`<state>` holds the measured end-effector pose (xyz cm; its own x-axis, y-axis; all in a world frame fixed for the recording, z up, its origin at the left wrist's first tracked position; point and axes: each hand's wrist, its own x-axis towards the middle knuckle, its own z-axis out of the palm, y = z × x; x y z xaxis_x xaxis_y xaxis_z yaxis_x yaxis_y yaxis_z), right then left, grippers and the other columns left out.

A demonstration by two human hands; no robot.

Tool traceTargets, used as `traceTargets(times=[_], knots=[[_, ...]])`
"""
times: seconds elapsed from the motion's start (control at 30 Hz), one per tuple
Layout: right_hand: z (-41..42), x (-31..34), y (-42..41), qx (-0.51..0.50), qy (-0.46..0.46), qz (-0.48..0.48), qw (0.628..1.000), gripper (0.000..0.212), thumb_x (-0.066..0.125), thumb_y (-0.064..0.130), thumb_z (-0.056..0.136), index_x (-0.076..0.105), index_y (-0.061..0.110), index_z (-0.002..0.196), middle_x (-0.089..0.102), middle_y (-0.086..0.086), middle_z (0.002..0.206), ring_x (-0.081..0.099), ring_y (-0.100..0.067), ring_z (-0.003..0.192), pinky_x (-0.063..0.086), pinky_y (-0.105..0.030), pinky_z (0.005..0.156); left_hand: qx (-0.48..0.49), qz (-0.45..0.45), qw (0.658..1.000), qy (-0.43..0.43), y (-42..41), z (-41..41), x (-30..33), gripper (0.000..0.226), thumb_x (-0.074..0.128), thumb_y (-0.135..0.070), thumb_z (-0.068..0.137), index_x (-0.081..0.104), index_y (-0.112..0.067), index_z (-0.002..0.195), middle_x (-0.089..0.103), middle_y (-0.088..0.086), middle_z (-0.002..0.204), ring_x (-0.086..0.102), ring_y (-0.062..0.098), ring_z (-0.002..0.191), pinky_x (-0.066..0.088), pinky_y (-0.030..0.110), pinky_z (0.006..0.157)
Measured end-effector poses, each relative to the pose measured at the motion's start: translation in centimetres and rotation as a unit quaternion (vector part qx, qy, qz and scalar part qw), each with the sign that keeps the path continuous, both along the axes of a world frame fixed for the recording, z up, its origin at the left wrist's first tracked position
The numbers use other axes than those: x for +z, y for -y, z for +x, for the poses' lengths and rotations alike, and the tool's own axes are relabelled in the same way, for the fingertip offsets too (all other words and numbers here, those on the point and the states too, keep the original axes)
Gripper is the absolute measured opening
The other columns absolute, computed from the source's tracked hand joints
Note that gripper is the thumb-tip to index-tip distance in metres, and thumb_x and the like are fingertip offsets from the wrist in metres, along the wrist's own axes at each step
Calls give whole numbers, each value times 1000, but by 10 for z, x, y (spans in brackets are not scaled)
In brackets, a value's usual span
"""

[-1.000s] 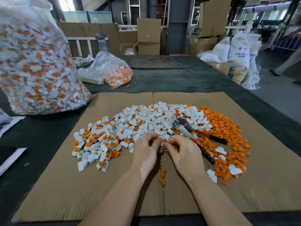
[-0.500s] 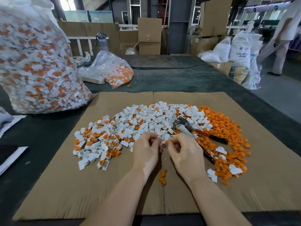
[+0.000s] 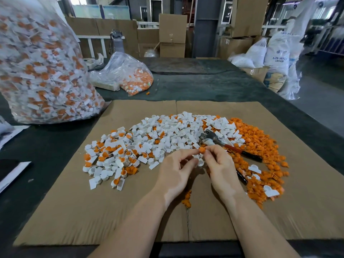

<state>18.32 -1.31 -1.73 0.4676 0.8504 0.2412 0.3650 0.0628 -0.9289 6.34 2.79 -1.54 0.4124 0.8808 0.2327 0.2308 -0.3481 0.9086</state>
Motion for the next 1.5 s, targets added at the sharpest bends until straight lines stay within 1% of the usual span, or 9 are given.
traceTargets(times=[0.2,0.53,0.67,0.77,0.9,1.17,1.27,1.4,1.5], knots=[[1,-3,-2,13,6,-14,1000,13,46,13,97,59,12,96,60,-7,84,53,-16,75,38,-15,58,-10,28,1000,-11,2,-1,-1,27,61,-20,90,67,-35,113,63,-20,94,56,-2,81,40,8,70],[1,-5,-2,12,44,-25,999,15,44,16,98,57,17,91,57,0,79,50,-8,70,37,-13,58,-3,26,999,-31,0,-1,-1,27,60,-22,91,66,-30,116,66,-13,104,56,1,87,42,13,77],[1,-7,-2,6,67,-22,998,14,45,17,97,57,19,90,57,4,78,51,-6,70,38,-15,59,-2,10,999,-32,0,-1,0,23,59,-22,91,67,-29,112,66,-14,95,58,2,84,45,18,77],[-1,-8,-2,-6,97,-18,995,11,47,15,96,57,21,94,58,9,84,54,-5,80,41,-14,67,0,-8,1000,-25,0,-2,2,19,60,-22,91,68,-32,105,65,-16,89,60,6,85,47,21,78],[-5,-7,1,-6,116,-14,993,24,45,11,95,55,32,96,59,14,93,55,-9,95,46,-27,80,9,-11,999,-46,-2,-1,1,18,59,-23,91,68,-26,107,66,-10,93,59,7,87,47,21,80],[-6,-3,5,-8,124,16,992,10,61,14,89,66,22,92,63,16,82,58,5,81,43,-6,69,32,-28,998,-37,-5,-2,0,17,58,-22,92,69,-23,105,69,-8,96,60,5,92,45,20,82],[-4,-1,5,-10,101,33,994,13,64,10,86,65,23,83,63,14,77,58,5,78,43,-6,67,99,-73,992,41,-6,-4,-1,16,59,-21,91,67,-24,105,69,-4,97,63,12,92,48,25,84],[-7,-2,5,24,157,-6,987,12,63,14,87,63,24,81,62,11,79,55,-3,78,43,-14,68,145,-84,982,91,-8,-5,-2,15,58,-19,92,65,-27,102,68,-4,96,63,12,91,48,15,74],[-7,-3,5,-3,189,-7,982,12,62,12,87,62,23,83,61,10,83,55,-6,82,46,-23,73,136,-87,984,71,-9,-4,-3,17,57,-18,93,66,-26,105,67,-2,102,63,16,98,50,32,89]])
